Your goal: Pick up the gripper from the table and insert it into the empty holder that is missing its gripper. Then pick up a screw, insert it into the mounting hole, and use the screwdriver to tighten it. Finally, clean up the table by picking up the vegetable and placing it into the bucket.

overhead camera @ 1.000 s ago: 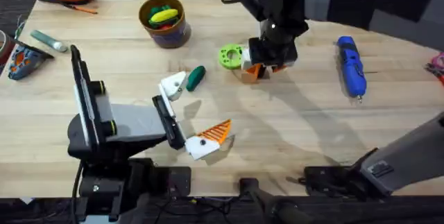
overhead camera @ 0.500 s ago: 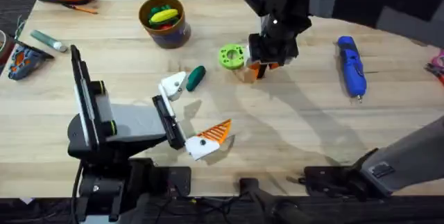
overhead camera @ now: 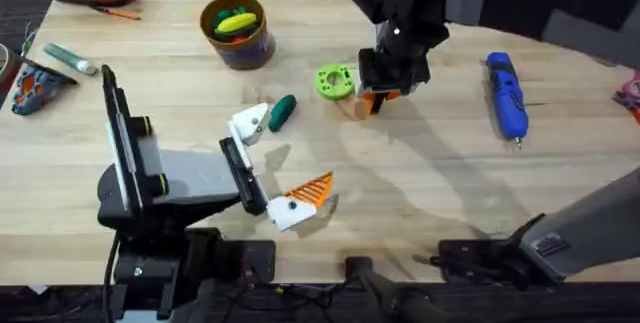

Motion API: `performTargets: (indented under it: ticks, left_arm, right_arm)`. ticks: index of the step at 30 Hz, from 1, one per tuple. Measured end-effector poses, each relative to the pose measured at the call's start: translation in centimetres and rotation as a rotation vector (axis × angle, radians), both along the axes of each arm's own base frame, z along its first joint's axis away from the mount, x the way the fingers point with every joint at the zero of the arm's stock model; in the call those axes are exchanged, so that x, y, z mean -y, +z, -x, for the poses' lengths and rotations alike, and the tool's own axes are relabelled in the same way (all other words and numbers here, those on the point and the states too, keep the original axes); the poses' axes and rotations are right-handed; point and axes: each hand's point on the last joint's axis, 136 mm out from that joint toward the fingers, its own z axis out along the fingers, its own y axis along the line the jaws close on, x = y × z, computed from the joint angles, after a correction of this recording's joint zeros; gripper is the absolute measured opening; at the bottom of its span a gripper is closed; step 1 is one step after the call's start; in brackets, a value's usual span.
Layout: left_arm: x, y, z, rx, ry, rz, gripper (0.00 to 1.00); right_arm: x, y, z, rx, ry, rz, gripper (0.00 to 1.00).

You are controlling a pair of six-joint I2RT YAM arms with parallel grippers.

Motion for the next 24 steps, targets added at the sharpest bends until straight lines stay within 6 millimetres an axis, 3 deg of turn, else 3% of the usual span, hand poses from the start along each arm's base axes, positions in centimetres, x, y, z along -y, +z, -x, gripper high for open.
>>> performTargets:
  ticks: [7,24]
  left_arm:
    - [0.00,0.00,0.00,0.000,0.000,0.000,0.986]
    - [0.00,0.00,0.00,0.000,0.000,0.000,0.986]
  right_arm:
    - [0.07,0.00,-0.04,0.002,-0.001,0.003,0.017]
    - [0.17,0.02,-0.07,0.004,-0.002,0.009,0.005]
